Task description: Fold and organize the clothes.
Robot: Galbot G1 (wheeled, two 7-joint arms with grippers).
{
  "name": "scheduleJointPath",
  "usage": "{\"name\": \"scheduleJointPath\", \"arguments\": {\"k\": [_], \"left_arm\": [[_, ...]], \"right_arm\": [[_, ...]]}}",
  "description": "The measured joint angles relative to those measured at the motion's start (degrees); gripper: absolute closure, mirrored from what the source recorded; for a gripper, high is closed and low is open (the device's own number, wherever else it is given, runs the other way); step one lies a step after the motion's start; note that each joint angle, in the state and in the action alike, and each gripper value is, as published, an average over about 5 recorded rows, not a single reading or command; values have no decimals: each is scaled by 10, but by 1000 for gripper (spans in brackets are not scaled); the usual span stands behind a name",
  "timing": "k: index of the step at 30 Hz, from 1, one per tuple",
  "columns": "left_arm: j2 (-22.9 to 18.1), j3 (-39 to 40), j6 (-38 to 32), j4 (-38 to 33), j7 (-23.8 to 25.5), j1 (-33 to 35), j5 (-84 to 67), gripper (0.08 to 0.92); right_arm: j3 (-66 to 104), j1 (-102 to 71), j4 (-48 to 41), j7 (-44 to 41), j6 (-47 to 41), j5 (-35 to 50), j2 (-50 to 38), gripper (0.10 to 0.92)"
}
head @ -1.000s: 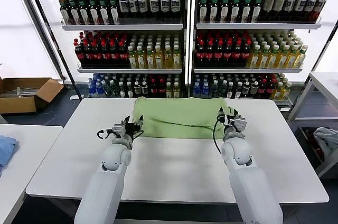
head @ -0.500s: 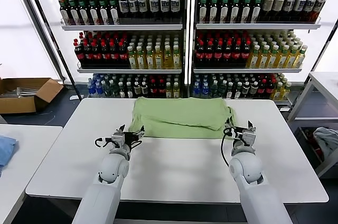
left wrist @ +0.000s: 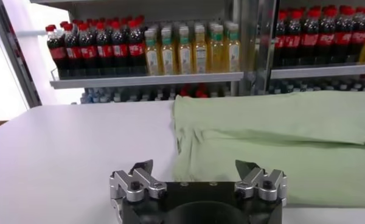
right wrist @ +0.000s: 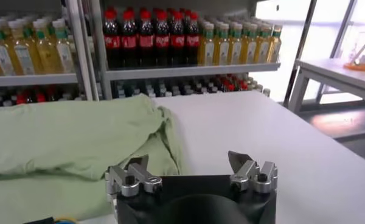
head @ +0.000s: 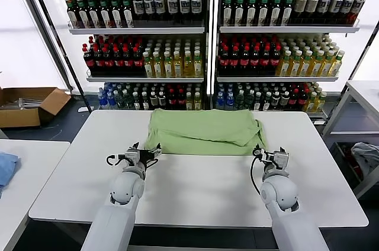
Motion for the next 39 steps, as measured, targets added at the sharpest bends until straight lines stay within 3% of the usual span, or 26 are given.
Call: {"name": "scheduleJointPath", "arguments": {"k": [5,8,31,39], "left_arm": [[-1,1,-1,16,0,-8,2,186],[0,2,1,21,0,-10,2,233],[6,5,15,0,8,19,13,877],[10,2,14,-20,14,37,19,908]], "right_arm": [[0,4,-13,0,-3,1,5,205],[-1,4,-20,0,-5,0,8,250],[-1,-25,-11,-8,-8,-3,11,889],[2,-52,22,-6,-9,-3,4,918]]}}
